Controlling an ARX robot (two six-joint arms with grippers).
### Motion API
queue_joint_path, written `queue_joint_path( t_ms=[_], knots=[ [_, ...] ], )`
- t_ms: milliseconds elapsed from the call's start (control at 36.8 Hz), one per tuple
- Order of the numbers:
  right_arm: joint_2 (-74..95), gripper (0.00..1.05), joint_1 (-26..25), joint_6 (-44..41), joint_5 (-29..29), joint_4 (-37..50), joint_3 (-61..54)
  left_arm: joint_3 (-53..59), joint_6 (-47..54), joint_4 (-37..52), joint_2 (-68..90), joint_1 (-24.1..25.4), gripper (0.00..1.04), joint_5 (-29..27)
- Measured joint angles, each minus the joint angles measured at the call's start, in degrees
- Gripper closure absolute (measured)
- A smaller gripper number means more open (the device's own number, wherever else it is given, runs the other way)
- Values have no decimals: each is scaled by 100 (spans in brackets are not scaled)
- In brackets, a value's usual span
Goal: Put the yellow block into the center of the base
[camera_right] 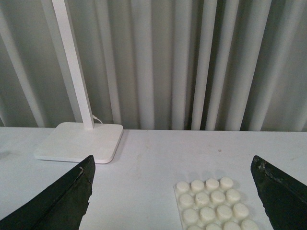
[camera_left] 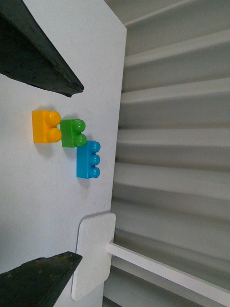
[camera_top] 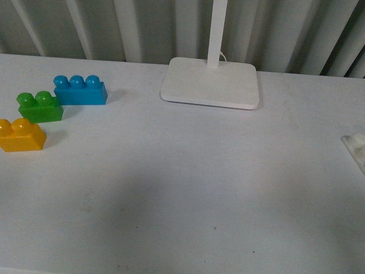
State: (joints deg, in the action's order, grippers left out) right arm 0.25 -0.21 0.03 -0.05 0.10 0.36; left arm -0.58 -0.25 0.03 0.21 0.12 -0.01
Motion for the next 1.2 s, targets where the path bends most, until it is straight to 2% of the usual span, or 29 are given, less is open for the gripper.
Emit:
queue_joint_path(
  t_ms=[788,815,843,870,897,979,1087,1196],
  knots=[
    [2,9,0,0,-2,-2,0,0,-2,0,0,0,6,0],
    [131,9,-70,22,-240,-286,101,0,-2,0,0,0,6,0],
    [599,9,-273,11,-737,-911,402,0,-2,0,0,0,6,-2],
    [1123,9,-461,-63,-1084,-1045,601,0,0,0,0,0,6,4],
    [1670,9,-669,-114,-1381,-922,758,0,0,0,0,0,6,13],
    [3838,9,-1517,-476,-2087,435,1351,0,0,0,0,0,6,4],
    [6498,9,-2170,-1141,-2264,1989,2282,0,0,0,0,0,6,0],
    [8784,9,-2406,-1576,-2361,2164,3191,0,0,0,0,0,6,2]
  ],
)
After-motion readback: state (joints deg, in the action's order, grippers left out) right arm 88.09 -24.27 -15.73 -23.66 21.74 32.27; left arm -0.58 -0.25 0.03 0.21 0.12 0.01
